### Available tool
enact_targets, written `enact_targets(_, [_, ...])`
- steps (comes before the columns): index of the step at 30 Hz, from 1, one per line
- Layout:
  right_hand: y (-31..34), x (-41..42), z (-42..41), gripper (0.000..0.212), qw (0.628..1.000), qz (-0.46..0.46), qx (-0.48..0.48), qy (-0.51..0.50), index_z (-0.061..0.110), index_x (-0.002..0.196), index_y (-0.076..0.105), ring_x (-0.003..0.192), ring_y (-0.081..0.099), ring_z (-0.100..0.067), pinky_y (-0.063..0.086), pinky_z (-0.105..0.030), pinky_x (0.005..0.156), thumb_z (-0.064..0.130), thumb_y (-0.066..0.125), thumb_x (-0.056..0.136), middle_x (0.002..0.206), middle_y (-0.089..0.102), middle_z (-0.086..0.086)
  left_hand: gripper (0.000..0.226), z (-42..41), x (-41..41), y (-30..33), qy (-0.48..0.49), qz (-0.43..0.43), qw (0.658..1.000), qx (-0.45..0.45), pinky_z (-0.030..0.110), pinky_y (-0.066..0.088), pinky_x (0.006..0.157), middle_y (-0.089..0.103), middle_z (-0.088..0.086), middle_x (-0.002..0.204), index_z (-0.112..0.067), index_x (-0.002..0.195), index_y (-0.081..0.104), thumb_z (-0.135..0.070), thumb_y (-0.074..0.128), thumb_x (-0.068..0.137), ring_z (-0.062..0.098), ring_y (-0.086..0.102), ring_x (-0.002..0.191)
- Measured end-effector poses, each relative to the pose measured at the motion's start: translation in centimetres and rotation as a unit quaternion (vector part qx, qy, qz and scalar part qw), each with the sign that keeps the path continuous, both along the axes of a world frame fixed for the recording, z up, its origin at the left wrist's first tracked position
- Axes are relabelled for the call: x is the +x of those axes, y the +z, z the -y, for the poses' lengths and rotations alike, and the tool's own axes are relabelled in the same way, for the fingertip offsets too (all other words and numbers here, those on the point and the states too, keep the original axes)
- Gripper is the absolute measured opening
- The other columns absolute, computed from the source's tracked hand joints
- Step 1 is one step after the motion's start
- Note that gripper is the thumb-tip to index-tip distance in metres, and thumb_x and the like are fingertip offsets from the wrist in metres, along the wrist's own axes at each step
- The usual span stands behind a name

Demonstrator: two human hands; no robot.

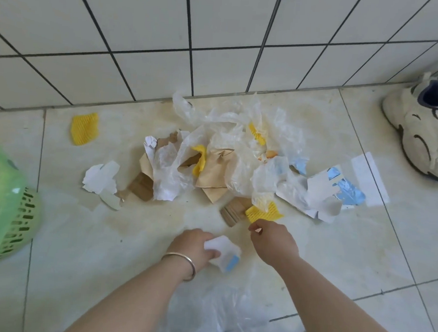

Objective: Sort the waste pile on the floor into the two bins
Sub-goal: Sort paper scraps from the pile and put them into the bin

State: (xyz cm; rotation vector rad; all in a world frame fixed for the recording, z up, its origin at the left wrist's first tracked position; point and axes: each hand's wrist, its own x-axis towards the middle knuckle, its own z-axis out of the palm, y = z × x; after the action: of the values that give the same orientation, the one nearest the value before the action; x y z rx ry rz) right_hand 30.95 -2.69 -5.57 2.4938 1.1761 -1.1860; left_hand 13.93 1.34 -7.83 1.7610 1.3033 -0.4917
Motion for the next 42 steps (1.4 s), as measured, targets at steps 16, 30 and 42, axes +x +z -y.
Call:
enact_targets(16, [-0.4,9.6,-0.1,0.063,0.914,0.207,0.177,-0.300,0.022,0.138,0.037,0.126,0.033,-0.032,0.039,-0.045,0.094,0.032,0.065,0.083,0.140,0.032,-0.008,0.034,-2.4,7.1,-1.4,-0.003,0.010,0.985,0.173,0.033,0.041,0.095,0.023,-0.002,0.146,-0.023,0.117,0.060,-0.033,0.061,0.085,0.022,0.024,0.134])
enact_targets(30, [-3.7,13.1,-3.1,0.071,0.988,0.128,0.045,-0.076,0.036,0.148,0.014,0.145,0.009,-0.023,0.034,-0.046,0.107,0.043,0.054,0.089,0.158,0.007,0.010,0.028,-3.6,8.8,-2.5,0.023,0.011,0.992,0.123,0.029,0.043,0.091,0.043,0.002,0.132,-0.022,0.111,0.061,-0.022,0.066,0.084,0.022,0.053,0.111])
enact_targets(42, [-3.0,8.6,-0.2,0.046,0.985,0.092,0.095,-0.111,0.026,0.138,0.040,0.121,0.033,-0.033,0.038,-0.036,0.092,0.030,0.051,0.093,0.138,0.030,-0.007,0.021,-2.2,6.0,-0.9,0.064,0.013,0.995,0.071,0.030,0.042,0.086,0.054,0.003,0.117,-0.017,0.104,0.061,-0.027,0.061,0.086,0.025,0.055,0.105])
